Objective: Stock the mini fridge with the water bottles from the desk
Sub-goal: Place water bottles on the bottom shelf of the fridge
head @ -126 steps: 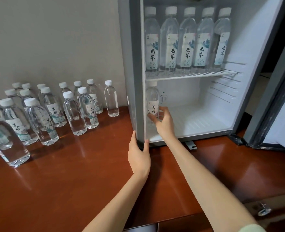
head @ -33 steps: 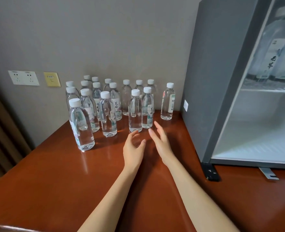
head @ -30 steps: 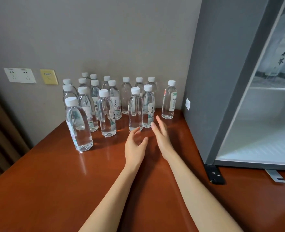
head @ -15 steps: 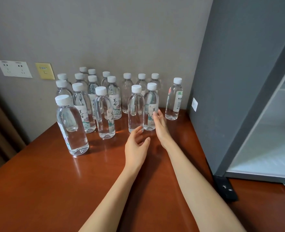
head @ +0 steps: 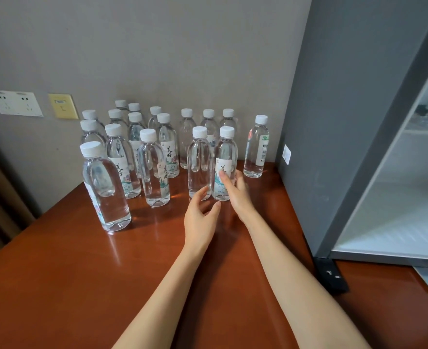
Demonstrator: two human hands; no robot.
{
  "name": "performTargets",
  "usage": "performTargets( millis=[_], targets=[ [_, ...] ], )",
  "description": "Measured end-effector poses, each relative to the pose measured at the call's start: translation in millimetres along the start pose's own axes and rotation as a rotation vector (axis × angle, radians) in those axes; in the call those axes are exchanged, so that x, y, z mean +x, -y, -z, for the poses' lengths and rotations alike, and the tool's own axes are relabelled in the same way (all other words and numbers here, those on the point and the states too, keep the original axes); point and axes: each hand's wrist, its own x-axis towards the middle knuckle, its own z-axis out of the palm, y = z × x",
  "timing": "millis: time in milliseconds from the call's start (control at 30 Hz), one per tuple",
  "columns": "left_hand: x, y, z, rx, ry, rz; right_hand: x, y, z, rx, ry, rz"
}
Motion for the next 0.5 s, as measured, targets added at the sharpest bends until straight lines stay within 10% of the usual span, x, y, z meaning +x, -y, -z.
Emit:
performTargets(
  millis=[500],
  targets=[
    [-22.1, -13.1, 4.0, -0.136, 0.235, -0.044, -80.2, 15.6, 26.9, -0.026, 0.073, 0.001]
  ],
)
